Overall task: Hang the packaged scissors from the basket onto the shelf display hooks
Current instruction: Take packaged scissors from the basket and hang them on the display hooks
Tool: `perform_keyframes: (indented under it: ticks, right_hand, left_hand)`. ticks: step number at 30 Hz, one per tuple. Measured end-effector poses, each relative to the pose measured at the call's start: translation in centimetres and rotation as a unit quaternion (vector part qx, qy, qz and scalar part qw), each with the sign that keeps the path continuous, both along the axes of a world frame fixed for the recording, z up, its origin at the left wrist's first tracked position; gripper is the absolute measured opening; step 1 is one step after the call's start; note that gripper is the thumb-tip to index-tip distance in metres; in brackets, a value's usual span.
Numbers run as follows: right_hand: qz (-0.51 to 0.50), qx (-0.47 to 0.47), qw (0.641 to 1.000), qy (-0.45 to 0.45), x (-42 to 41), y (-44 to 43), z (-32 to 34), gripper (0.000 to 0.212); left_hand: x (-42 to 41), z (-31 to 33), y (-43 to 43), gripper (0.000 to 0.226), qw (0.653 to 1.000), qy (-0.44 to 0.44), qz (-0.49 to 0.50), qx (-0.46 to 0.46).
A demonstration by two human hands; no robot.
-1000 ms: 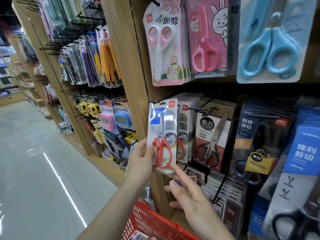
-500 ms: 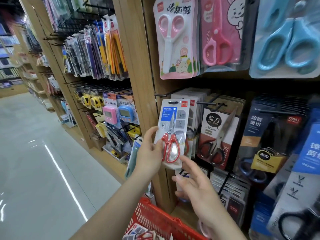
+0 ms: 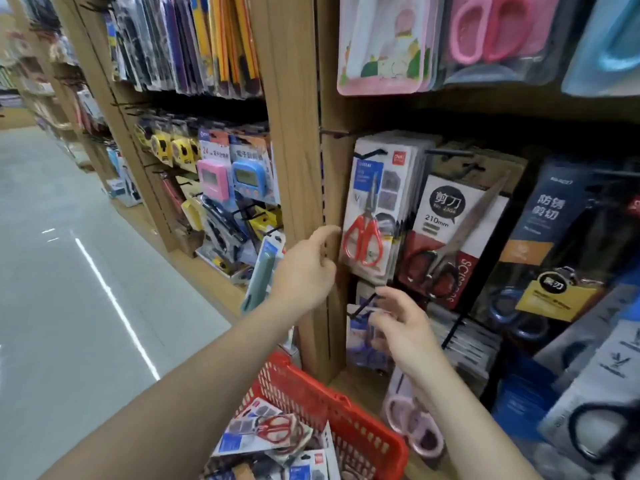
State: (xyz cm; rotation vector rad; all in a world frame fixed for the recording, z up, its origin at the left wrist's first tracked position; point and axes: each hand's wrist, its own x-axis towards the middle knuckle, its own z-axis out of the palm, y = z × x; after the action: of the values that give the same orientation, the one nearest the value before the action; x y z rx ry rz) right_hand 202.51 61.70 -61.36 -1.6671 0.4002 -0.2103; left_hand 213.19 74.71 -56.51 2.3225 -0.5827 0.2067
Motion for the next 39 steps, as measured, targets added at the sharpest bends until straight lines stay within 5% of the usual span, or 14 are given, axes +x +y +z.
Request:
perform_keyframes:
  ticks: [6,11,16,21,26,29,33,36,39]
  right_hand:
    - [0.011,0.057,0.984,0.171,-0.9,4.2,-10.9,0.023]
    - [0.033,0.055,0.945,0.320,-1.9,7.6,-20.0,0.023]
    - [0.059,-0.017,0.919,0.390,-1.5,9.6,-25.8,0.039]
    - [0.106,-0.103,0.903,0.403,-0.5,11.4,-30.3,0.069]
    - [0.151,-0.127,0.878,0.435,-0.5,12.9,-32.7,0.052]
    - [0.071,-0.127,0.892,0.427,-1.3,12.4,-34.6,0.070]
    - [0.044,-0.053,0.898,0.435,-1.3,11.5,-36.7,0.112]
    - [0.058,0.002,0.903,0.426,-0.7,11.8,-36.0,0.089]
    - [0.046,0.037,0.915,0.399,-0.6,11.3,-35.1,0.071]
  left_hand:
    - [-4.4,-9.9,10.9,0.033,0.976,0.185,-0.028,0.108]
    - [-7.4,-21.9,17.7,0.017,0.921,0.353,0.004,0.163]
    - [-7.7,-31.5,17.7,0.034,0.850,0.464,-0.007,0.250]
    - [-6.7,-36.5,15.8,0.013,0.772,0.611,0.144,0.102]
    - [-5.7,-42.4,15.8,0.080,0.734,0.586,0.333,-0.089]
    - [-5.9,-39.4,14.8,0.101,0.695,0.572,0.400,-0.172]
    - [-6.8,-38.9,13.4,0.066,0.715,0.573,0.350,-0.194]
    - [-7.6,-39.4,12.4,0.051,0.767,0.560,0.258,-0.176]
    - [-8.2,-39.5,12.3,0.022,0.785,0.558,0.222,-0.153]
